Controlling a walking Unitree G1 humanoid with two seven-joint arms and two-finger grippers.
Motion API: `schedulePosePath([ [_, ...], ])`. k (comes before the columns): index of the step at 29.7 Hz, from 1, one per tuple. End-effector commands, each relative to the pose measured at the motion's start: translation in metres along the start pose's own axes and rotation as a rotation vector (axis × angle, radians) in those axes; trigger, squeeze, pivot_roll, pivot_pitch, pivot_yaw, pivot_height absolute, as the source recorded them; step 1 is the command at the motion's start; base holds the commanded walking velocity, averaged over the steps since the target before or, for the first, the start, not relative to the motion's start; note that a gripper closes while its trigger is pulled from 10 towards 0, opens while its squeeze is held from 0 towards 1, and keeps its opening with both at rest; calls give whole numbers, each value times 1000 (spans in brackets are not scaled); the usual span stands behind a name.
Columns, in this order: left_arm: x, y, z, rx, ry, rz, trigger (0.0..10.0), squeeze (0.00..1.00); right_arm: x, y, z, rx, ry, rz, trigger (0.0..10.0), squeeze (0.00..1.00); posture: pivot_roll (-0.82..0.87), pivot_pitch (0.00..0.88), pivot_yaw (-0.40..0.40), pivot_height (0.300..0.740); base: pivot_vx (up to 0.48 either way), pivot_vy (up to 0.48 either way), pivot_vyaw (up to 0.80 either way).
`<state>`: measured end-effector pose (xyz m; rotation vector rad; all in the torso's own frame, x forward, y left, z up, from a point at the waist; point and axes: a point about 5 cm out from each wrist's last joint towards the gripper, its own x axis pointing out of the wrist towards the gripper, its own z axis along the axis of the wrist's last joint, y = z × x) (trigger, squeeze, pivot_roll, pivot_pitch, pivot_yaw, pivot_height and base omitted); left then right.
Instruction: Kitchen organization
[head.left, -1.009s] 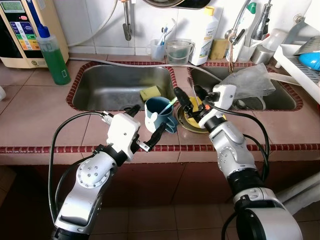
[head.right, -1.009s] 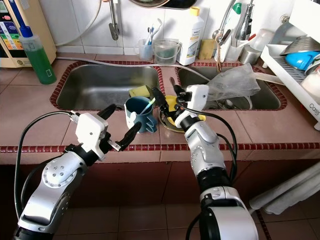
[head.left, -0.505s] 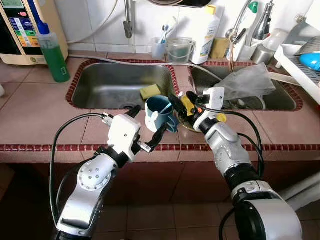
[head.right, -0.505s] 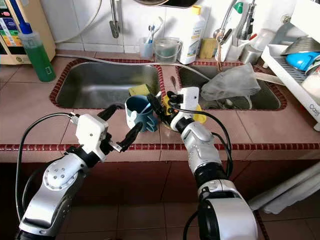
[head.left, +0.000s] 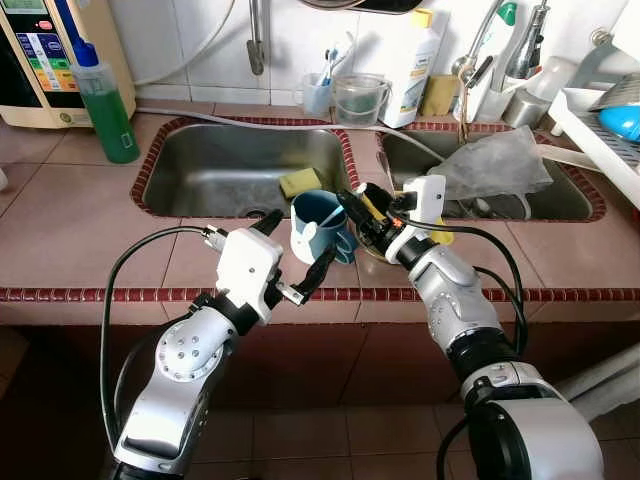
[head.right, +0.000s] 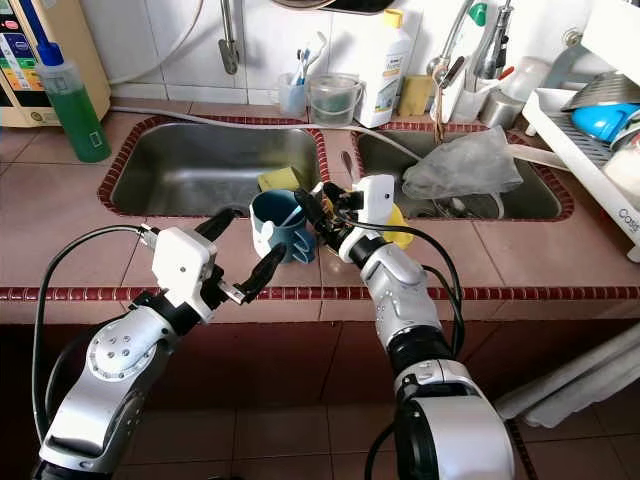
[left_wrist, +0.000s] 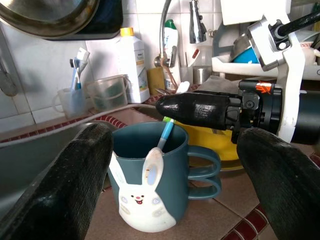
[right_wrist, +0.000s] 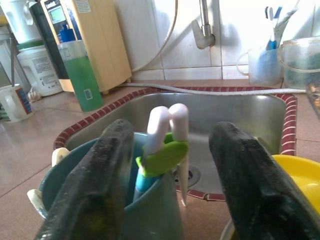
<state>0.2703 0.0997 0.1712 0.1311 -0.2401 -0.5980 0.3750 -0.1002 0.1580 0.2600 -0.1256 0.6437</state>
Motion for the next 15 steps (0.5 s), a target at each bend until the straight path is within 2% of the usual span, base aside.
schedulePosePath([
  [1,1,-4,4,6,-11,-11,10000,0,0,0,5,-15,-25,-1,0,0,14,55,-58,740,0,0,0],
  [15,2,-6,4,4,-16,-22,10000,0,1,2,4,-15,-38,-2,0,0,17,42,-59,740,0,0,0],
])
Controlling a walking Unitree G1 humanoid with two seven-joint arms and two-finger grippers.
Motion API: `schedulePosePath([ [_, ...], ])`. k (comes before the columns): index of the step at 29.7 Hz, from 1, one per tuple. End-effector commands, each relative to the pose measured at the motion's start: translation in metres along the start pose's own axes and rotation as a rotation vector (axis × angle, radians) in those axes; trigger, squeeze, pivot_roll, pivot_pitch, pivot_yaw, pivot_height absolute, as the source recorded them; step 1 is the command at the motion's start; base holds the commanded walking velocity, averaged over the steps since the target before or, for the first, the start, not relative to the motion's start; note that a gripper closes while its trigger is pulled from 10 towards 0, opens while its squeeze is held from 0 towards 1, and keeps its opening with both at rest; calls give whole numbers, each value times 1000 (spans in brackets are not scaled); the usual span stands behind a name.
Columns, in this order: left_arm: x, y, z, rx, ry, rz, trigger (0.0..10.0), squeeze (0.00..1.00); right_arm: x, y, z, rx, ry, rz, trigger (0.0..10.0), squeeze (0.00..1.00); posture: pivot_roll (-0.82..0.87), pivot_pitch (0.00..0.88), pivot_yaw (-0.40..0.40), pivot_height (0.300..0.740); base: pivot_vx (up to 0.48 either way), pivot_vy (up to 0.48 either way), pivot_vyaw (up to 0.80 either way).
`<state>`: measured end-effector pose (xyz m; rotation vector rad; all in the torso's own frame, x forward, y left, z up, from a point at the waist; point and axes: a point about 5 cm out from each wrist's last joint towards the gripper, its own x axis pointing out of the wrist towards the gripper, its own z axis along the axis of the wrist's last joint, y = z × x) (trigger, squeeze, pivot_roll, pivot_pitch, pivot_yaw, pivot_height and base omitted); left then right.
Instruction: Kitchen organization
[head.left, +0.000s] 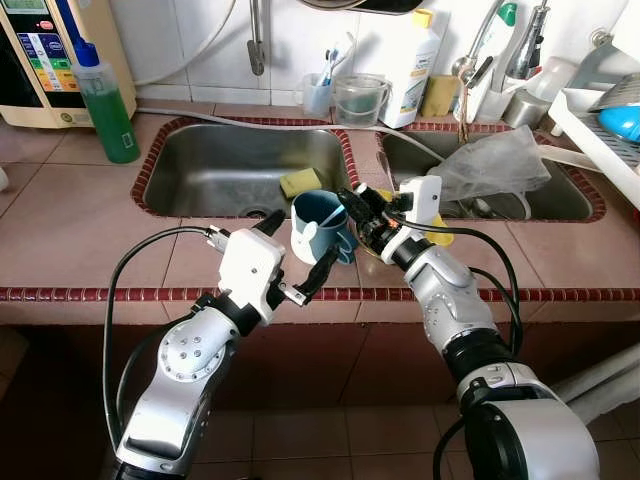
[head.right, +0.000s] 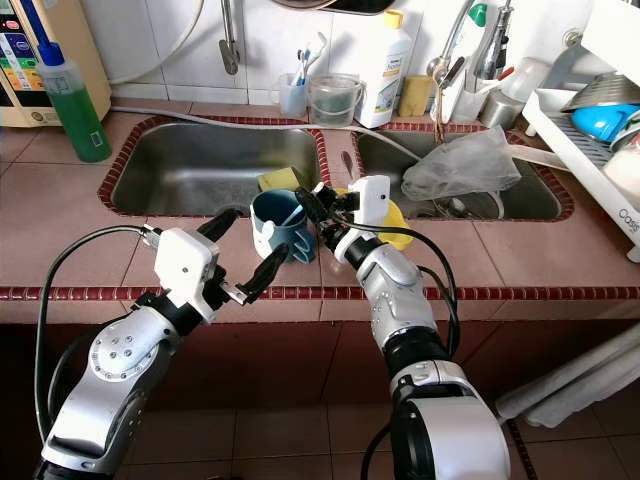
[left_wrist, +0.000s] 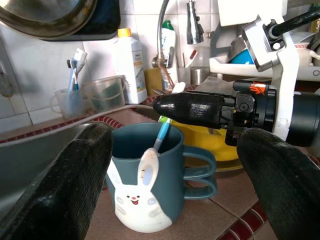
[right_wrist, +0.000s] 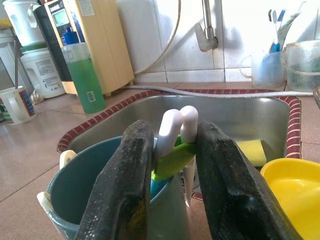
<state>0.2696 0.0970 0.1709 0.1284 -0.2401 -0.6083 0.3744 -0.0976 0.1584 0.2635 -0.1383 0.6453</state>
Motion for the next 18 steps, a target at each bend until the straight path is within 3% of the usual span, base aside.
schedulePosePath([
  [1,1,-4,4,7,-15,-13,10000,0,0,-1,5,-14,-28,-6,0,0,18,40,-59,740,0,0,0],
  [12,3,-5,4,6,-21,-18,10000,0,5,3,7,-1,-44,-7,0,0,18,35,-59,740,0,0,0],
  [13,3,-5,4,7,-21,-18,10000,0,5,3,8,-1,-44,-7,471,0,19,34,-59,740,0,0,0],
  [14,3,-5,4,7,-22,-19,10000,0,5,3,8,-2,-46,-8,3843,0,19,34,-59,740,0,0,0],
  [15,3,-5,4,7,-22,-19,10000,0,5,3,8,-2,-46,-8,3843,0,19,34,-59,740,0,0,0],
  [16,3,-5,4,8,-22,-19,10000,0,5,3,9,-3,-48,-7,10000,0,19,33,-58,740,0,0,0],
  [18,3,-5,4,10,-22,-19,10000,0,6,3,10,-1,-52,-1,10000,0,19,32,-57,740,0,0,0],
])
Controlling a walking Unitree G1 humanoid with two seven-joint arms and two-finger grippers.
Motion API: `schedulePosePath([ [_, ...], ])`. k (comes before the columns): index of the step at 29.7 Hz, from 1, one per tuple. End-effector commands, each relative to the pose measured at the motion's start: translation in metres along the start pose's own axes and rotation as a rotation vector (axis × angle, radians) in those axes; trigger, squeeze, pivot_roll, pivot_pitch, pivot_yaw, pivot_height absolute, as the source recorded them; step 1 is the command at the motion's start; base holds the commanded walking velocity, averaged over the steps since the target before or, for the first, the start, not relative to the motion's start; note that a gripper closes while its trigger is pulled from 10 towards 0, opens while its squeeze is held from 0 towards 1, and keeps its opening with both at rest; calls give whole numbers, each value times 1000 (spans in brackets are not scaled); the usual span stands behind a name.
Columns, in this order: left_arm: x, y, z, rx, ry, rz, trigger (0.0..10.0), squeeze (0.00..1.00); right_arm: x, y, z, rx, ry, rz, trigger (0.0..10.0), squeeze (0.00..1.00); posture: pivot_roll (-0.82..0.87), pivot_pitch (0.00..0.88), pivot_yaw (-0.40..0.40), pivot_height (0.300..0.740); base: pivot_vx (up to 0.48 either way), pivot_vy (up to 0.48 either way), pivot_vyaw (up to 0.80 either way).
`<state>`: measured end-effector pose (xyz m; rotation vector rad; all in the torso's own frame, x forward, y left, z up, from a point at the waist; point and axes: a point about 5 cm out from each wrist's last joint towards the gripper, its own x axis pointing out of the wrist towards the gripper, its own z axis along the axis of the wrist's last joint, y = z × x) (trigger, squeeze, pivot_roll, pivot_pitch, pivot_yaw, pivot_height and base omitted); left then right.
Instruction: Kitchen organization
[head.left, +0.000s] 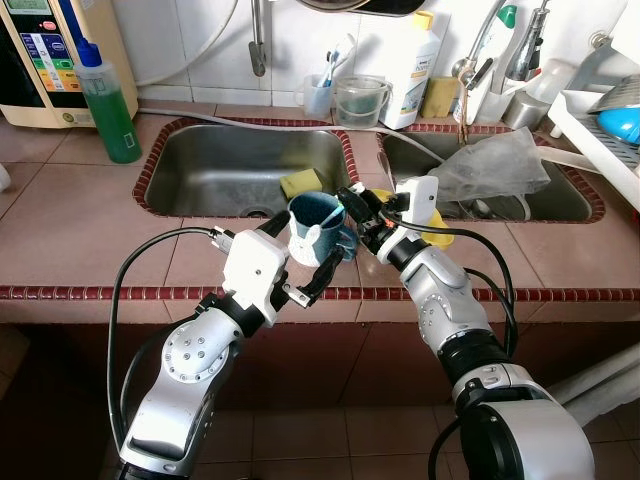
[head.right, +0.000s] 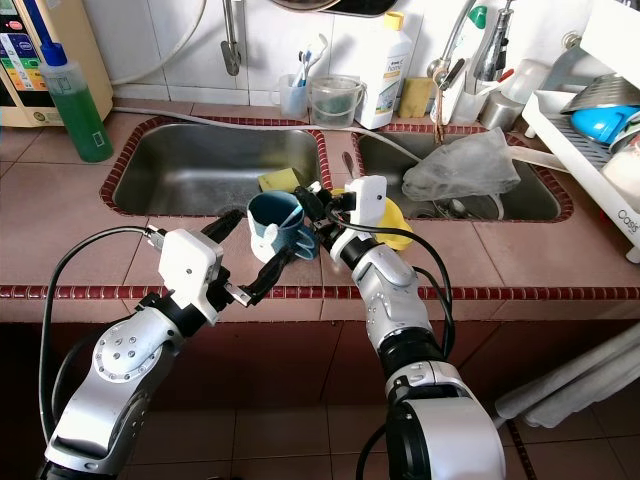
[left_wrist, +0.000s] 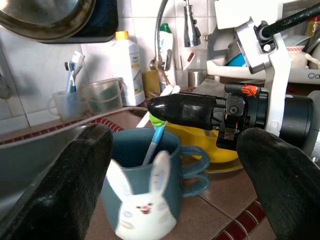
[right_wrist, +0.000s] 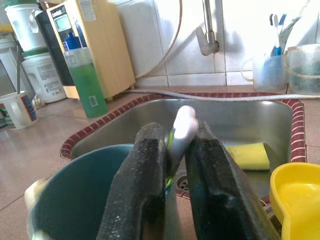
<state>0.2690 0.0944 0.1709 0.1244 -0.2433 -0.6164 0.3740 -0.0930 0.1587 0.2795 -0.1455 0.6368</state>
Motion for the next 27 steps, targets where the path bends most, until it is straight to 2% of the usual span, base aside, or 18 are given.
schedulePosePath([
  [1,2,-2,4,13,-17,-12,10000,0,4,0,11,-12,-40,8,10000,0,19,32,-57,740,0,0,0],
  [26,4,-2,4,16,-22,-9,10000,0,14,7,34,-5,-138,44,10000,0,17,34,-54,740,0,0,0],
  [27,4,-2,4,16,-22,-8,10000,0,15,8,36,0,-151,51,4980,0,18,36,-53,740,0,0,0],
])
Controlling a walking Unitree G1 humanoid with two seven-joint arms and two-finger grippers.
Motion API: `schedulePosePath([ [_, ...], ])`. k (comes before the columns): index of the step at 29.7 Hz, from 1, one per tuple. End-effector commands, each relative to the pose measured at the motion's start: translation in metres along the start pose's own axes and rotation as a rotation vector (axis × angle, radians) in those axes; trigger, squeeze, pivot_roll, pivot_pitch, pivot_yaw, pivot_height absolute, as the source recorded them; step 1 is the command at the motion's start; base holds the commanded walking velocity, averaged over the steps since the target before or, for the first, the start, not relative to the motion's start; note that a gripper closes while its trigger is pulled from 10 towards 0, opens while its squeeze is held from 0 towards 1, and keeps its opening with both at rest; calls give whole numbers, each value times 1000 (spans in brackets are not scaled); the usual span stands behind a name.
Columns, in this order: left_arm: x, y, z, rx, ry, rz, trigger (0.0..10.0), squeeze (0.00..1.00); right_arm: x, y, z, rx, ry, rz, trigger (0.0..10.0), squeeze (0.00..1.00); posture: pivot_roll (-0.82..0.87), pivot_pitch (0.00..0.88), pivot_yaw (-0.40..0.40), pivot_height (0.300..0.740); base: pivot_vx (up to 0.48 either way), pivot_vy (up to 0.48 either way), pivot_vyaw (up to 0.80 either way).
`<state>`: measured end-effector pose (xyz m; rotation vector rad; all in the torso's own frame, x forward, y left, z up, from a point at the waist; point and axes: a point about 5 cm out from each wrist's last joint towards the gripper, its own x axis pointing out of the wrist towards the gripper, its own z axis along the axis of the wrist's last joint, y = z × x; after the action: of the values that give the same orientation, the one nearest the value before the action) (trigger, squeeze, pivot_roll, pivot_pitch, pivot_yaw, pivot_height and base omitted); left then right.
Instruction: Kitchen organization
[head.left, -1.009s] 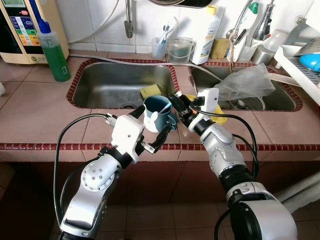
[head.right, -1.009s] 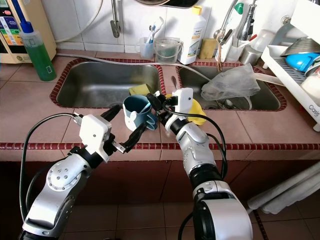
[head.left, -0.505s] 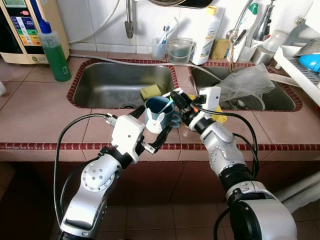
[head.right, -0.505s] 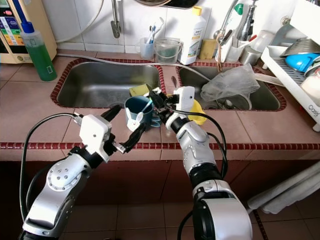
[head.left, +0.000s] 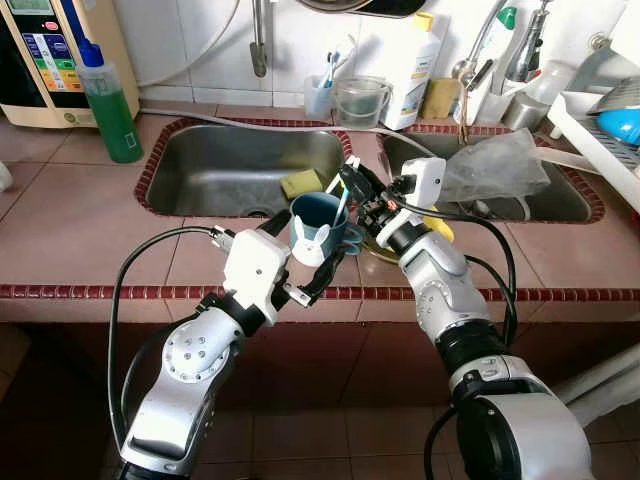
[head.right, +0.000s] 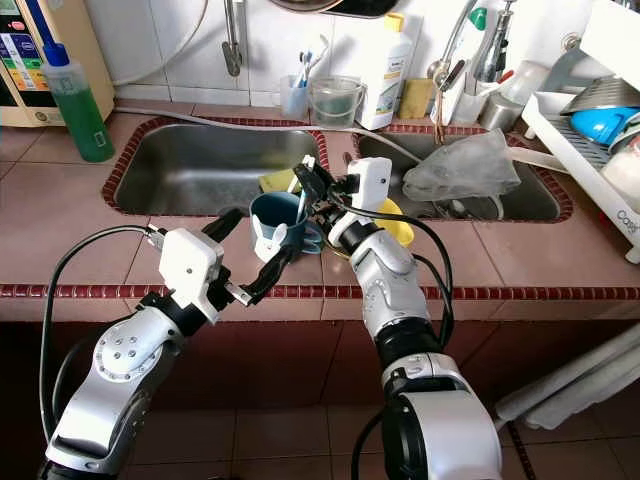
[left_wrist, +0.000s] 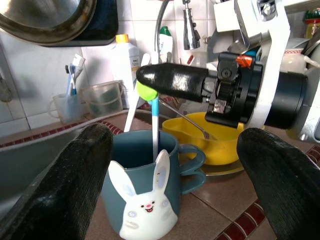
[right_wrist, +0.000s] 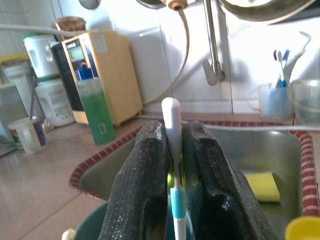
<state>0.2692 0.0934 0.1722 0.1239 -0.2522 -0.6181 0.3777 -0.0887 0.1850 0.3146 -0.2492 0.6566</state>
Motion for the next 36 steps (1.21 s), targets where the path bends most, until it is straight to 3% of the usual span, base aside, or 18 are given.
schedulePosePath([
  [1,3,-2,3,15,-14,-7,10000,0,5,1,12,-4,-49,18,4980,0,18,36,-53,740,0,0,0],
  [2,3,-2,3,15,-14,-7,10000,0,5,1,13,-3,-50,19,4980,0,18,36,-53,740,0,0,0],
  [3,3,-1,3,17,-14,-5,10000,0,5,2,14,-1,-61,24,0,0,20,38,-53,740,0,0,0],
  [23,6,3,4,23,-21,10,10000,0,13,8,39,0,-149,65,0,0,16,38,-46,740,0,0,0],
  [24,7,6,5,18,-24,20,10000,0,16,10,48,-4,-176,85,8667,0,14,35,-46,740,0,0,0],
  [25,7,7,5,16,-25,23,10000,0,16,11,51,-7,-185,89,8667,0,14,35,-46,740,0,0,0],
  [26,8,8,5,14,-26,28,10000,0,17,11,54,-9,-195,91,10000,0,14,32,-46,740,0,0,0],
  [36,13,32,10,12,-42,110,10000,0,14,3,90,-91,-307,52,10000,0,8,14,-49,740,0,0,0],
])
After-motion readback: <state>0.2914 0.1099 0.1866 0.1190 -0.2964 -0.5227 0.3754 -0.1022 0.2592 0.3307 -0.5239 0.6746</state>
